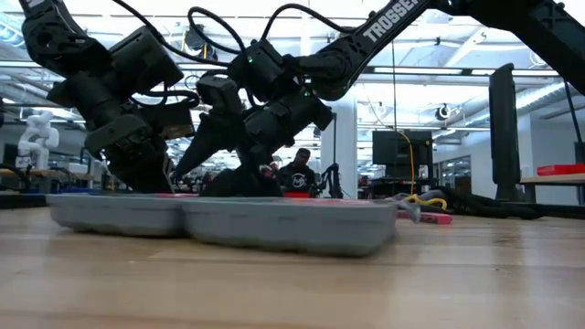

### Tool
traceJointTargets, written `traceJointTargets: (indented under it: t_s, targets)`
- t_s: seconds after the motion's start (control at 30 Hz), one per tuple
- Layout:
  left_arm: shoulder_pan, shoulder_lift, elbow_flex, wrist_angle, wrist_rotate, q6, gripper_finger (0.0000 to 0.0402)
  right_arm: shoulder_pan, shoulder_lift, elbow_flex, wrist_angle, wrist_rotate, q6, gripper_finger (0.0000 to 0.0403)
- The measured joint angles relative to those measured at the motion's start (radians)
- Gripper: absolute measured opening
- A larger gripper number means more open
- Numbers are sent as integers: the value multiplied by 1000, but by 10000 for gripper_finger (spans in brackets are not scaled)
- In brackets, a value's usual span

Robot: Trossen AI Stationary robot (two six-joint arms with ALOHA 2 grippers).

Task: Prefit tool cases
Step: Remove the pink screwdriver from the gray prefit tool case

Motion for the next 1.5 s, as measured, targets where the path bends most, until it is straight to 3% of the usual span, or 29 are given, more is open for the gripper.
traceJointTargets:
  t_s: [0.7,1.03,1.17,1.37,1.43,1.5]
  targets:
    - [4,-13,4,40,-69,7,0,30,-66,5,15,194,-229,210]
    - [4,-163,1,5,-106,30,0,47,-102,2,-81,208,-276,210]
    - [3,-238,1,-1,-153,37,0,81,-138,2,-166,378,-416,210]
    - [4,-361,0,1,-272,84,0,168,-150,2,-176,820,-816,210]
    - [3,-401,0,18,-290,97,0,182,-139,2,-137,851,-892,210]
    - [3,-443,-1,28,-292,115,0,175,-130,2,-103,807,-910,210]
